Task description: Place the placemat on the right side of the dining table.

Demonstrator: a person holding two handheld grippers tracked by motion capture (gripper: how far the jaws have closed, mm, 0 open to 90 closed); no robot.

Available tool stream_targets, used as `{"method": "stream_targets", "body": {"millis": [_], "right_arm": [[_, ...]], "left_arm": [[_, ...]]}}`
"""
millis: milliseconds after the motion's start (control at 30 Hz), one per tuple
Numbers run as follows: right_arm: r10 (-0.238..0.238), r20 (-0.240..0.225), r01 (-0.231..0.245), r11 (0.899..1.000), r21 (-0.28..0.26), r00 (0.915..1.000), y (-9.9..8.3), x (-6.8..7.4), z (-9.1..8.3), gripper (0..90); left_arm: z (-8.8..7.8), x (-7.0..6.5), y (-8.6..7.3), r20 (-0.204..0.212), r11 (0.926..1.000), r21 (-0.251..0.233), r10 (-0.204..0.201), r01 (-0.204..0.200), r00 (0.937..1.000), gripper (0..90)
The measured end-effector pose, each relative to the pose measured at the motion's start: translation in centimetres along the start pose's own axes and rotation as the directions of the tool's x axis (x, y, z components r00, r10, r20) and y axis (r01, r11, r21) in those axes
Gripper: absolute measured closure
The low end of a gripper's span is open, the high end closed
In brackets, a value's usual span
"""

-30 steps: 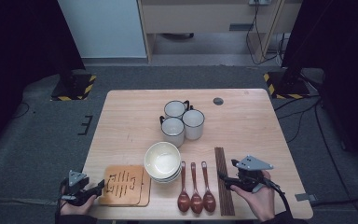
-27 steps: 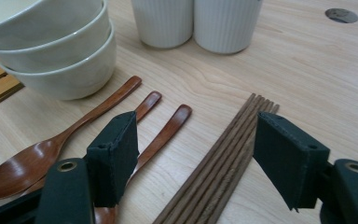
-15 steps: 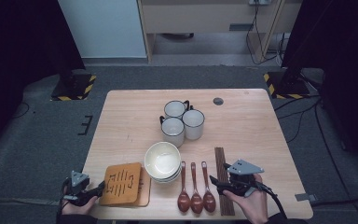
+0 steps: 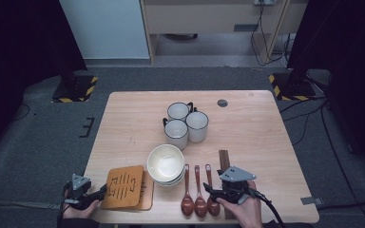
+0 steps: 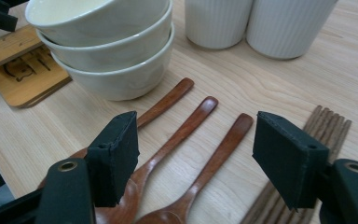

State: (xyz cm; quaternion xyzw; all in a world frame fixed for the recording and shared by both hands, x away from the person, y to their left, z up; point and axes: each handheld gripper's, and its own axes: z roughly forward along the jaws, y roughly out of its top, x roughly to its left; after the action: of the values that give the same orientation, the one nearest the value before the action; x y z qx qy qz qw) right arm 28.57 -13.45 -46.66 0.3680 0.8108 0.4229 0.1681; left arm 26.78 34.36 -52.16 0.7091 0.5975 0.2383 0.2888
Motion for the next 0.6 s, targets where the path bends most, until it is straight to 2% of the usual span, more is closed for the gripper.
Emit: {"method": "stream_targets", "body": {"millis": [133, 400, 600], "right_arm": [[0.010, -0.013, -0.010, 1.000, -0.001, 0.9999, 0.1, 0.8, 0.3, 31.6], [0.012, 0.007, -0.012, 1.000, -0.009, 0.9999, 0.2, 1.8, 0.8, 32.1], [0.008, 0.000, -0.008, 1.000, 0.002, 1.0000, 0.1, 2.9, 1.4, 32.4]], "left_arm": [[0.0, 0.0, 0.0, 0.002, 1.0000, 0.000, 0.000, 0.000, 1.0000, 34.4], [0.0, 0.1, 0.0, 0.005, 1.0000, -0.002, 0.004, -0.004, 1.0000, 34.9], [0.0, 0.0, -0.1, 0.003, 1.0000, -0.003, 0.008, -0.008, 1.0000, 35.1]]}}
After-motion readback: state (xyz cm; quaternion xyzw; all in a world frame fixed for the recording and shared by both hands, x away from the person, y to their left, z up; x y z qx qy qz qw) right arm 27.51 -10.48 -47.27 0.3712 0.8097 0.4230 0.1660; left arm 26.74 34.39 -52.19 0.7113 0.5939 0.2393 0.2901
